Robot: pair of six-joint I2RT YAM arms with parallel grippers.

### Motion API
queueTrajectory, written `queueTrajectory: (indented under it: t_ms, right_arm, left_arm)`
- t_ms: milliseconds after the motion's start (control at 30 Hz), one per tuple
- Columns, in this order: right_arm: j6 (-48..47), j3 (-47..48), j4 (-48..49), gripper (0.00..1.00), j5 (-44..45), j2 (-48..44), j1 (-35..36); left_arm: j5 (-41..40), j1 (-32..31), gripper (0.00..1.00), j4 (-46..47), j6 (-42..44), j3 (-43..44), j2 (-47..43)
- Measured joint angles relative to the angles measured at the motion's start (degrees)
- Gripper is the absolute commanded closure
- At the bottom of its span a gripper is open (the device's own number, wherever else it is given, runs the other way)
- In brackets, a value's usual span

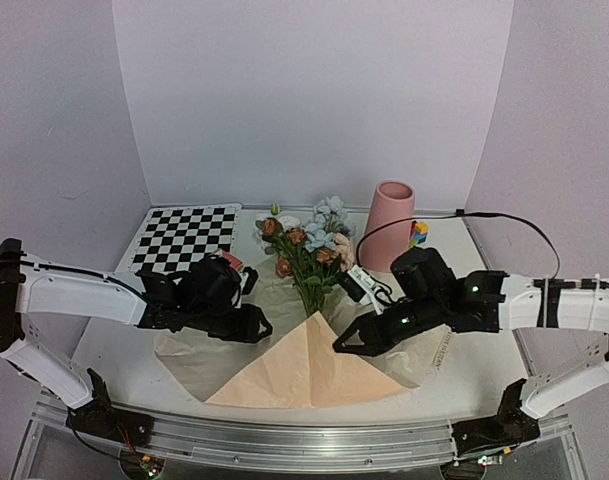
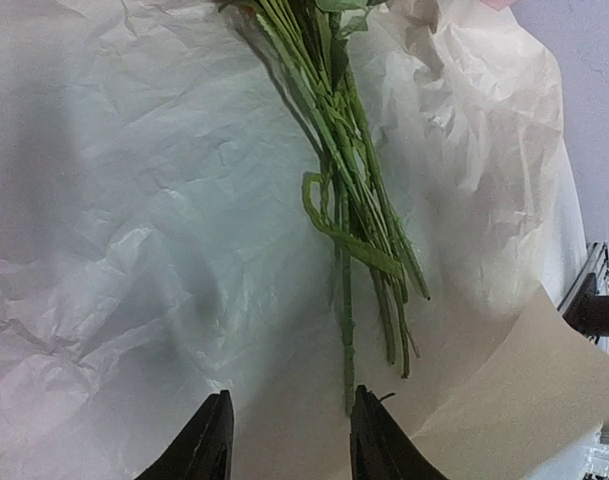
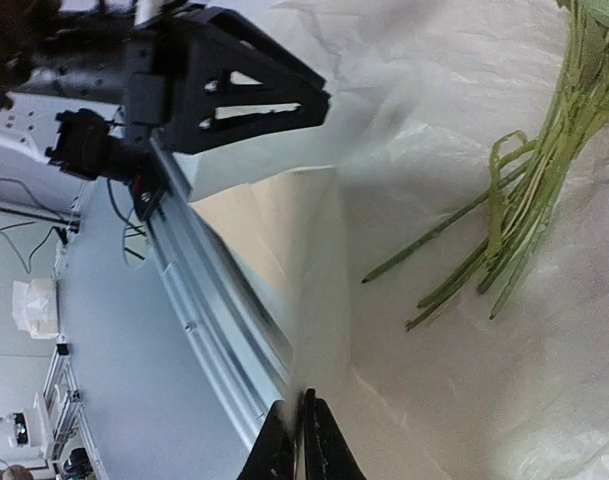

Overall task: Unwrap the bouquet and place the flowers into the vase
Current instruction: Unfold the wrapping paper at the center of the board.

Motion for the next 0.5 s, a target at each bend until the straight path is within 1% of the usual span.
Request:
queueTrajectory:
  t_ms: [67, 133, 333, 500]
  right_arm:
    - [0.2, -1.9, -0.6, 0.73, -2.2, -4.3, 0.1]
    - [0.5, -3.2, -1.3, 0.68, -4.9, -8.2, 0.0]
    - [1.5, -6.0, -2.1, 0.62, -9.4, -13.6, 0.1]
    - [2.2, -7.0, -3.5, 0.61, -8.4, -15.6, 0.1]
  left_arm:
    - [1.8, 0.0, 0.60, 0.0, 0.5, 0.0, 0.0]
    - [4.6, 0.0, 0.61, 0.0, 0.9, 0.0, 0.3]
    - [17.3, -0.8, 0.65, 0.6, 1.5, -0.1, 1.6]
    - [22.6, -4.8, 0.65, 1.8, 1.3, -1.2, 0.6]
